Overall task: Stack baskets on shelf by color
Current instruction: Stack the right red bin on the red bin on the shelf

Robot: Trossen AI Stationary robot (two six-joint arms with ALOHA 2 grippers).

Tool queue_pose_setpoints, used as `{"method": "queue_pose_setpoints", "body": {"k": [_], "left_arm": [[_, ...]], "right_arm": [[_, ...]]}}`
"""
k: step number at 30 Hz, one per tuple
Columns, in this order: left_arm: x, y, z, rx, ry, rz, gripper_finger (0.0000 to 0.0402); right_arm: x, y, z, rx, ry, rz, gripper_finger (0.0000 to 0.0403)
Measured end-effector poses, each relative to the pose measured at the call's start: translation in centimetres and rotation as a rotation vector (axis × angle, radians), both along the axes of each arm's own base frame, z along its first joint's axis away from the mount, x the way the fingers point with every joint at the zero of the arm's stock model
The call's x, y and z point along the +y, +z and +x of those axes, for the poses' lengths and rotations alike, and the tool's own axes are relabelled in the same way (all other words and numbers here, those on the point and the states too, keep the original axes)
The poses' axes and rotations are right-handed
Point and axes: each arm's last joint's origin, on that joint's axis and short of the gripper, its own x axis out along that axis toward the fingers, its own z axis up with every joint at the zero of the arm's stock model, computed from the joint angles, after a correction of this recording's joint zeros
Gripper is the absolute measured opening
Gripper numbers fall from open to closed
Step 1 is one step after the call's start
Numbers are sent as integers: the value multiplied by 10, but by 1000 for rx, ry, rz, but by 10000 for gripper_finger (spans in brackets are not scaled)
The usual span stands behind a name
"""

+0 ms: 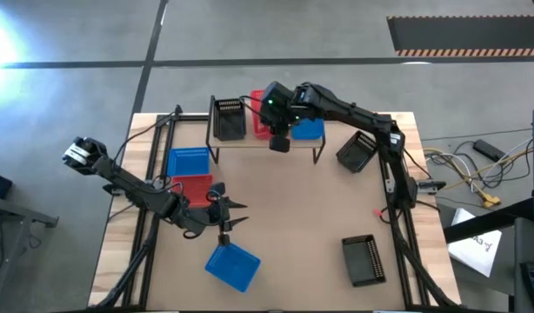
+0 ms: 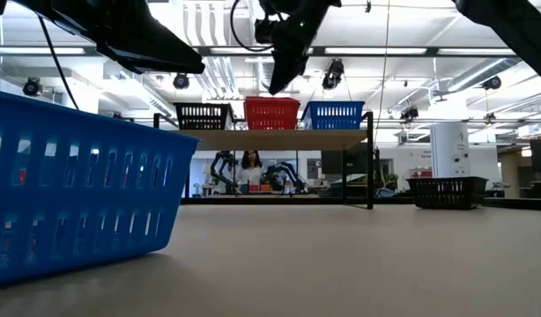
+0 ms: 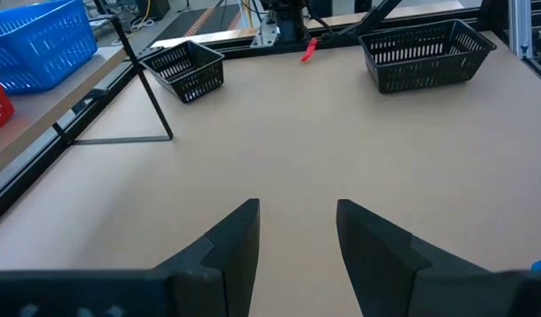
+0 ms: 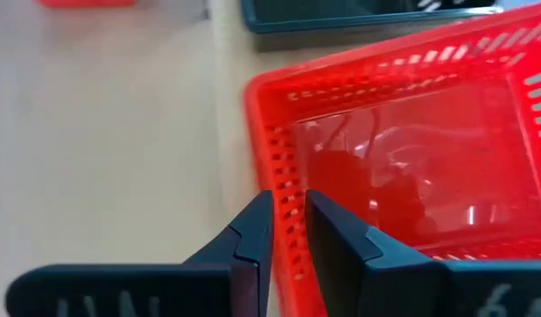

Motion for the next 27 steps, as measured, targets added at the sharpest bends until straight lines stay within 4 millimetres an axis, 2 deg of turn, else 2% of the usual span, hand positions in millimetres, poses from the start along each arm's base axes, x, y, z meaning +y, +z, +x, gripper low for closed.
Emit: {"method": "queue_pose_setpoints", "body": {"k": [4, 8, 13, 16, 22, 27], "left_arm": [[0, 0, 0, 1, -1, 1, 137], [0, 0, 0, 1, -1, 4, 137], [0, 0, 0, 1, 0, 4, 137], [0, 0, 0, 1, 0, 5, 137], [0, -1, 0, 3, 0, 6, 137], [0, -1, 0, 2, 1, 6, 137]], "right_arm": [[6, 3, 0, 12, 22, -21, 54], [0, 2, 4, -1, -70, -115, 48], [-1, -11, 10, 50, -56, -101, 39], [2, -11, 11, 49, -37, -97, 36], [9, -4, 7, 29, 40, -36, 36], [6, 2, 6, 5, -43, -104, 36]]}}
